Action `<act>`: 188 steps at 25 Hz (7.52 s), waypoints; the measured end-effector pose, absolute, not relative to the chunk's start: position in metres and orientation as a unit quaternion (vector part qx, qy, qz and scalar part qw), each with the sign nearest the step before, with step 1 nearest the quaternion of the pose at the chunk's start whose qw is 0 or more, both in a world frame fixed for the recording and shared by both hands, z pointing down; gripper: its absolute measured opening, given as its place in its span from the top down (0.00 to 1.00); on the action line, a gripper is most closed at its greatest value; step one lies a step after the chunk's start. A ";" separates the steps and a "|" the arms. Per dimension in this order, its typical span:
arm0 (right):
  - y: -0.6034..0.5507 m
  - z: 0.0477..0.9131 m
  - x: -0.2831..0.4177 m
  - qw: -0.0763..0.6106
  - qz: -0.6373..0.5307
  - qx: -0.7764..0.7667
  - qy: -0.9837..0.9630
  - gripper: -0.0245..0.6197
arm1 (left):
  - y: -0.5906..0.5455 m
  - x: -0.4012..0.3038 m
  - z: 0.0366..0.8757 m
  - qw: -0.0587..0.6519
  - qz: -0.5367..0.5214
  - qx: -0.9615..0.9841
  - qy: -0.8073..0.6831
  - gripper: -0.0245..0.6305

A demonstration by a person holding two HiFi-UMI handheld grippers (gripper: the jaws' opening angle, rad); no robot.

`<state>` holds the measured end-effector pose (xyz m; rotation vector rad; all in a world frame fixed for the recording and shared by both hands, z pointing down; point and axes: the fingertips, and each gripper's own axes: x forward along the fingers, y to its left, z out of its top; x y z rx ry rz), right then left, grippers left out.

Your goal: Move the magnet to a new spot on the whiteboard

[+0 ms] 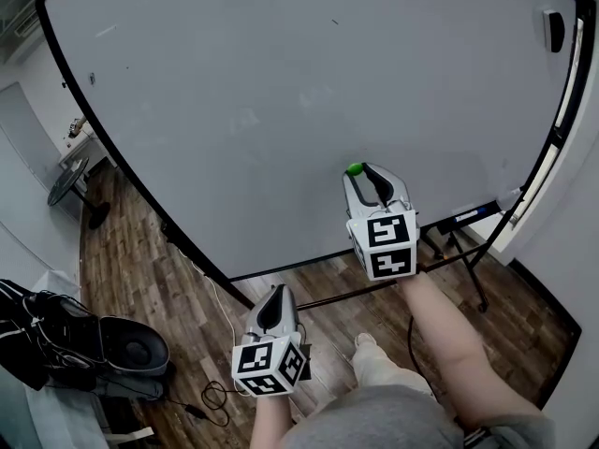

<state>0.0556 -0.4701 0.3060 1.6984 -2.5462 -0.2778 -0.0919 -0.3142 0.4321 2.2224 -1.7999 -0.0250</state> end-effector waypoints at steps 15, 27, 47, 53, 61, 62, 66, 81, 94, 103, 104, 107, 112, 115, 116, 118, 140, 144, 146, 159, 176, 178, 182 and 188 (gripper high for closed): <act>-0.396 0.324 0.050 0.037 -0.069 0.546 -0.834 0.77 | -0.271 -0.110 0.422 0.124 0.002 0.771 -0.624 0.96; -0.321 0.352 0.051 0.056 -0.058 0.543 -0.836 0.77 | -0.238 -0.117 0.429 0.126 -0.001 0.776 -0.619 0.96; -0.309 0.349 -0.024 0.050 -0.064 0.485 -0.871 0.77 | -0.215 -0.180 0.432 0.134 -0.016 0.732 -0.668 0.96; -0.328 0.342 -0.071 0.039 -0.071 0.460 -0.884 0.77 | -0.216 -0.225 0.435 0.132 -0.010 0.709 -0.692 0.96; -0.358 0.331 -0.134 0.024 -0.080 0.434 -0.897 0.77 | -0.235 -0.275 0.437 0.126 -0.005 0.692 -0.711 0.96; -0.361 0.330 -0.141 0.024 -0.082 0.432 -0.898 0.77 | -0.238 -0.280 0.437 0.125 -0.007 0.692 -0.711 0.96; -0.376 0.326 -0.166 0.025 -0.086 0.425 -0.901 0.77 | -0.249 -0.294 0.433 0.126 -0.014 0.690 -0.712 0.96; -0.426 0.328 -0.236 0.038 -0.100 0.415 -0.904 0.77 | -0.279 -0.333 0.445 0.135 -0.017 0.682 -0.719 0.96; -0.452 0.329 -0.251 0.056 -0.109 0.442 -0.889 0.77 | -0.302 -0.343 0.453 0.146 -0.027 0.682 -0.716 0.96; -0.452 0.329 -0.252 0.047 -0.120 0.451 -0.883 0.77 | -0.304 -0.346 0.461 0.155 -0.030 0.678 -0.718 0.96; -0.451 0.329 -0.252 0.046 -0.120 0.452 -0.883 0.77 | -0.304 -0.346 0.461 0.155 -0.031 0.678 -0.718 0.96; -0.451 0.328 -0.252 0.044 -0.121 0.453 -0.882 0.76 | -0.302 -0.347 0.460 0.156 -0.033 0.675 -0.720 0.96; -0.455 0.327 -0.247 0.040 -0.125 0.465 -0.876 0.83 | -0.301 -0.346 0.459 0.158 -0.034 0.675 -0.720 0.96; -0.454 0.327 -0.249 0.039 -0.123 0.462 -0.877 0.83 | -0.299 -0.349 0.461 0.160 -0.033 0.674 -0.720 0.96; -0.454 0.327 -0.250 0.039 -0.121 0.461 -0.878 0.82 | -0.299 -0.350 0.461 0.161 -0.032 0.674 -0.720 0.96; -0.455 0.327 -0.249 0.041 -0.116 0.459 -0.880 0.81 | -0.300 -0.351 0.460 0.161 -0.031 0.673 -0.721 0.96; -0.372 0.342 -0.170 0.042 -0.093 0.440 -0.892 0.96 | -0.254 -0.286 0.428 0.132 -0.027 0.687 -0.714 0.96; -0.352 0.347 -0.151 0.044 -0.087 0.436 -0.894 0.96 | -0.244 -0.267 0.430 0.133 -0.024 0.694 -0.708 0.96; -0.342 0.351 -0.142 0.044 -0.084 0.435 -0.896 0.96 | -0.239 -0.257 0.431 0.133 -0.024 0.696 -0.705 0.96; -0.290 0.378 -0.073 0.049 -0.050 0.443 -0.894 0.96 | -0.209 -0.203 0.428 0.127 -0.021 0.714 -0.688 0.96; -0.268 0.392 -0.033 0.039 -0.033 0.435 -0.899 0.96 | -0.198 -0.169 0.434 0.125 -0.019 0.714 -0.688 0.96; -0.267 0.391 -0.033 0.037 -0.034 0.433 -0.900 0.96 | -0.198 -0.167 0.434 0.125 -0.019 0.714 -0.688 0.96; -0.266 0.391 -0.034 0.035 -0.036 0.427 -0.903 0.96 | -0.198 -0.164 0.435 0.126 -0.020 0.713 -0.689 0.96; -0.263 0.391 -0.037 0.032 -0.025 0.417 -0.908 0.97 | -0.197 -0.167 0.434 0.127 -0.021 0.711 -0.692 0.96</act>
